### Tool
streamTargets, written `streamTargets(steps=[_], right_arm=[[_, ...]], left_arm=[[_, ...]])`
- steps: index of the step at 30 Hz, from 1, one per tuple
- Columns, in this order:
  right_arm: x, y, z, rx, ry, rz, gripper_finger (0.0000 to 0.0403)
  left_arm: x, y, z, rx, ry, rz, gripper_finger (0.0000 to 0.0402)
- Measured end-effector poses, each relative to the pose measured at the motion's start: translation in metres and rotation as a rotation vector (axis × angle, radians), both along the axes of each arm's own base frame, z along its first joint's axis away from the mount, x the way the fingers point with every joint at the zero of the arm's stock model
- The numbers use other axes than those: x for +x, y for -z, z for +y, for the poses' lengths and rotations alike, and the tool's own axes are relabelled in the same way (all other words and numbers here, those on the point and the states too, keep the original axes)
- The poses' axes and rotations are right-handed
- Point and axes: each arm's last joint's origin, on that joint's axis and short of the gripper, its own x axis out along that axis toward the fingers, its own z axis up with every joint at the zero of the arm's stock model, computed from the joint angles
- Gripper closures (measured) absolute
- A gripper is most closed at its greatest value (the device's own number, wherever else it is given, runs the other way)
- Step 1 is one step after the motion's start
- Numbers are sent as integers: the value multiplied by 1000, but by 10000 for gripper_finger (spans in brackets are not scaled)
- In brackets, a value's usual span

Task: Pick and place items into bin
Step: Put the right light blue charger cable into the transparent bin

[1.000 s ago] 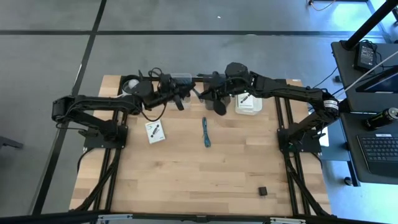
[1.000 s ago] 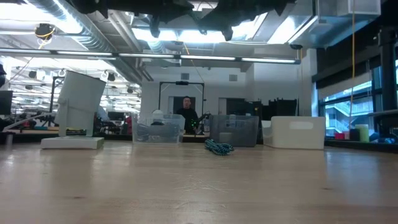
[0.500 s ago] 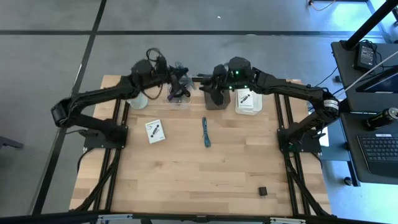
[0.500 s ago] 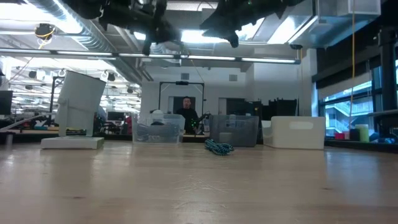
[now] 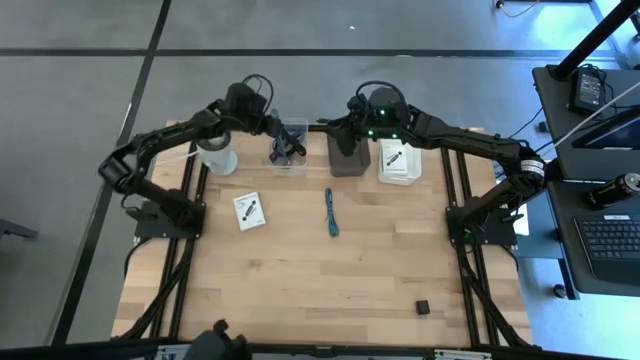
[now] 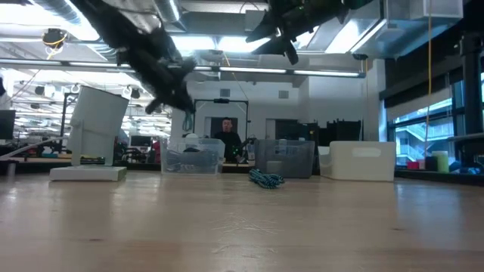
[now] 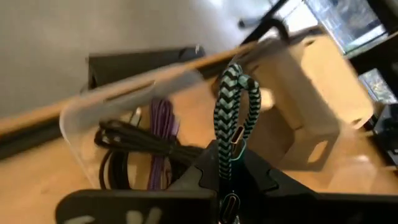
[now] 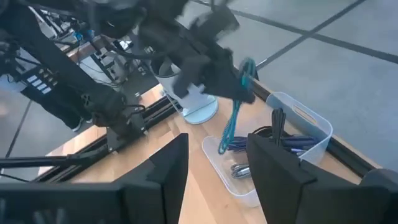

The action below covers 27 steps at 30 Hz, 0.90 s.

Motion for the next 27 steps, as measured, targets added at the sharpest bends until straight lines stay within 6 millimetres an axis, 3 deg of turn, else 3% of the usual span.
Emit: streamTargets(steps=[5,11,27], right_arm=[[1,0,2,38,8,-9,238],[3,2,8,56,-3,6,238],[1,7,9,11,-14,78,238]], left_arm=[[3,30,15,-93,-18,53,388],[9,48,20,-173,25,54,386],[13,53,18,-232,15,42,273]])
